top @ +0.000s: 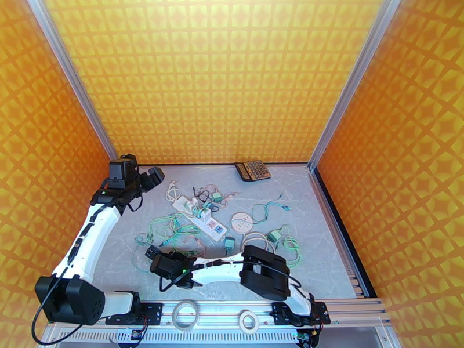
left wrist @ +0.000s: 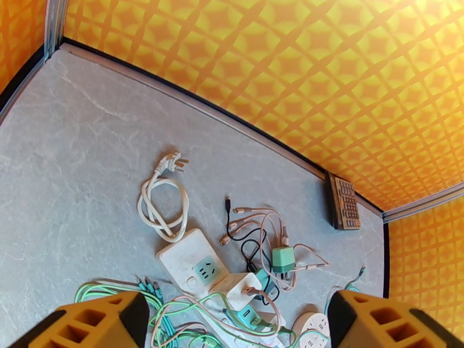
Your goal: Pull the plug off the socket
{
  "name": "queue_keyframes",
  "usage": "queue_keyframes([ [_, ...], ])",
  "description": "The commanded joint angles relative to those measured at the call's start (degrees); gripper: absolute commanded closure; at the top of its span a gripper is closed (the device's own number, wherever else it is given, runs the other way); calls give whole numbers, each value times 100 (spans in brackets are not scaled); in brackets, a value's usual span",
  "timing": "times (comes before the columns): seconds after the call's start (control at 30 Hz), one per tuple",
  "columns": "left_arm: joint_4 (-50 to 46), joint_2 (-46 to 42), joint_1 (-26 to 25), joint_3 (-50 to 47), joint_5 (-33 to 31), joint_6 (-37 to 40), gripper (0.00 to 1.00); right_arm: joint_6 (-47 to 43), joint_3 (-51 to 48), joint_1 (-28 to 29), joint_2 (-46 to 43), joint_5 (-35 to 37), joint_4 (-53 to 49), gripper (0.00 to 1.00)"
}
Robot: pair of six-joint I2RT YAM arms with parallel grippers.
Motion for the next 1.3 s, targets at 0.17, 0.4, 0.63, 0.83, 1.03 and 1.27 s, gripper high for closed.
queue_keyframes([
  [0.17, -81, -44, 41, -121, -140, -45, 15, -374, 384, -4, 572, 1135, -427, 73],
  [0.4, -136, 48, 49, -60, -141, -23, 14, -172, -246, -7, -268, -37, 51, 37],
  [0.63, -146, 122, 31, -73, -129, -23, 14, -174, -860, -11, -1193, -633, 410, 22],
  [0.83, -121, 149, -3, -152, -97, 5, 14, -92, -1160, -8, -1652, -600, 436, 21],
  [1.03, -101, 325, -153, -192, -91, 139, 14, -70, -1559, -195, -2294, -327, 422, 21],
  [1.27, 41, 836, -435, -275, -88, 223, 14, 214, -1995, -846, -2953, -458, 257, 23],
])
